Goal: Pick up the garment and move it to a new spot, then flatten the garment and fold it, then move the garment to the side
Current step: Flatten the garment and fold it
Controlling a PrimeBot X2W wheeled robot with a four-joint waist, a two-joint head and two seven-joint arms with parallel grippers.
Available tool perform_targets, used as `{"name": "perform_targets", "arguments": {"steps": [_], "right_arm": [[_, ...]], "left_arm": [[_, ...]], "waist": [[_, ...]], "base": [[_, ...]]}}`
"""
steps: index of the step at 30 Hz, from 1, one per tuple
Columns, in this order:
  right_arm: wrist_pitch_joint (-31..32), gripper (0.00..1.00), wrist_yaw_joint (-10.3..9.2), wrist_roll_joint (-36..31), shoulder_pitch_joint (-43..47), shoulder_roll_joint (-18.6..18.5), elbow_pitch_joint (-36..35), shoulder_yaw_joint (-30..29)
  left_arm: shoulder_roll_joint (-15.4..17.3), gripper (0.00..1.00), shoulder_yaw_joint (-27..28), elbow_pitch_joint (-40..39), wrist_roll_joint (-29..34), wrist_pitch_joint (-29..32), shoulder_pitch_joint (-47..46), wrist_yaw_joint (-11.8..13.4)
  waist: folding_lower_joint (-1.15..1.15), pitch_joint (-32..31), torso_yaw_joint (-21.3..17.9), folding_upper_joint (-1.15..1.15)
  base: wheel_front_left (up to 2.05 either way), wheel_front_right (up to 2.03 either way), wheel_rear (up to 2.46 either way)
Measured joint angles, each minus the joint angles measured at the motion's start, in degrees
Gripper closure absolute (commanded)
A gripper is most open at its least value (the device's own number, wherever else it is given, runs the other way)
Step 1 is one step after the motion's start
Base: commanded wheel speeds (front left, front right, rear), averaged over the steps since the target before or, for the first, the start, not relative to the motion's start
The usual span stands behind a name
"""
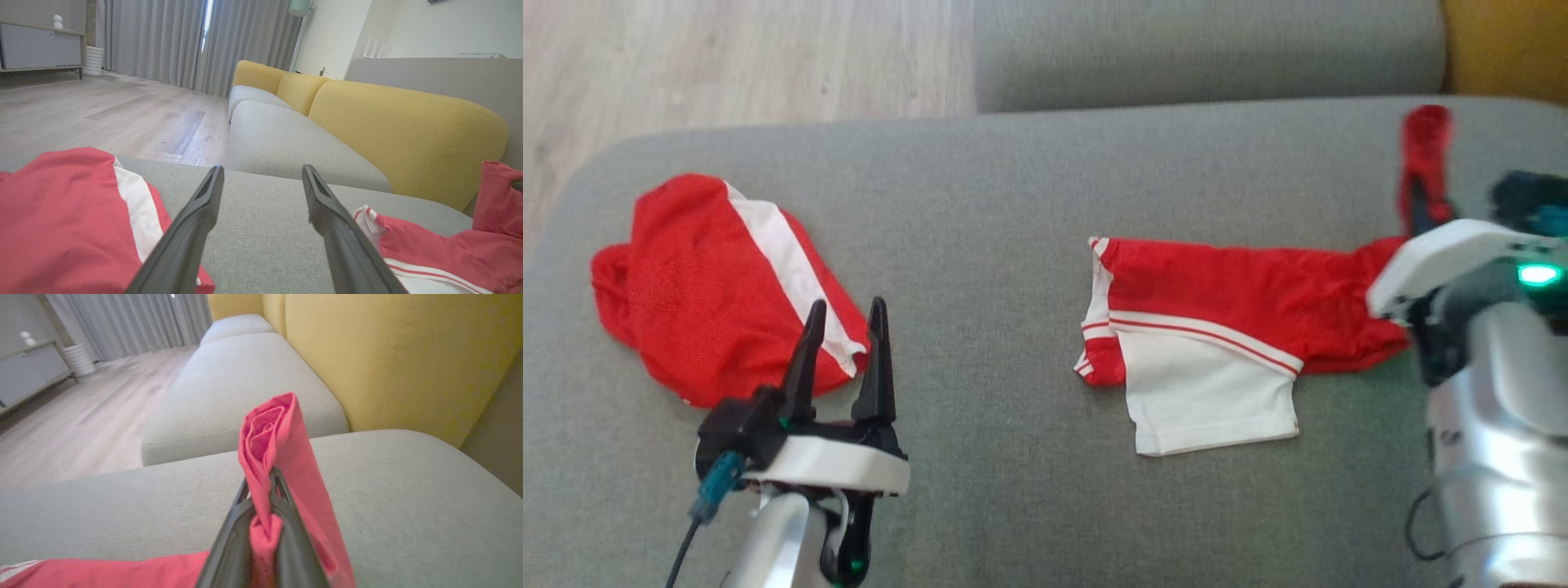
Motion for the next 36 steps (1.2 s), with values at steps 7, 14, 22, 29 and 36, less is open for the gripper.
{"name": "perform_targets", "arguments": {"steps": [7, 14, 22, 29, 36], "right_arm": [[0.1, 1.0, 0.0, 14.7, 3.9, 0.9, -2.1, 16.6], [-3.0, 1.0, 0.0, 24.3, 4.5, 1.0, 0.7, 29.3], [-7.0, 1.0, 0.0, 30.6, 4.5, 1.0, 8.0, 37.0], [-8.5, 1.0, 0.0, 34.4, 4.4, 1.0, 12.1, 42.7], [-9.3, 0.0, 0.0, 41.7, 4.0, 1.0, 9.9, 51.0]], "left_arm": [[0.0, 0.0, 0.1, -0.1, -0.5, 0.0, 1.0, 0.0], [0.0, 0.0, -0.5, 0.0, -0.5, 0.0, 1.0, 0.0], [0.0, 0.0, -1.6, 0.3, -1.2, 0.0, 1.0, 0.1], [0.0, 0.0, -1.9, 0.3, -1.6, 0.0, 1.0, 0.1], [0.0, 0.0, -1.8, 0.4, -1.6, 0.0, 1.0, 0.2]], "waist": [[0.0, -1.7, 2.2, 0.0], [0.01, -0.9, 5.5, 0.0], [0.01, -0.2, 9.4, 0.0], [0.02, 0.2, 10.4, 0.0], [0.01, 0.1, 9.0, 0.0]], "base": [[0.0, 0.0, 0.0], [0.0, 0.0, 0.0], [0.0, 0.0, 0.0], [0.0, 0.0, 0.0], [0.0, 0.0, 0.0]]}}
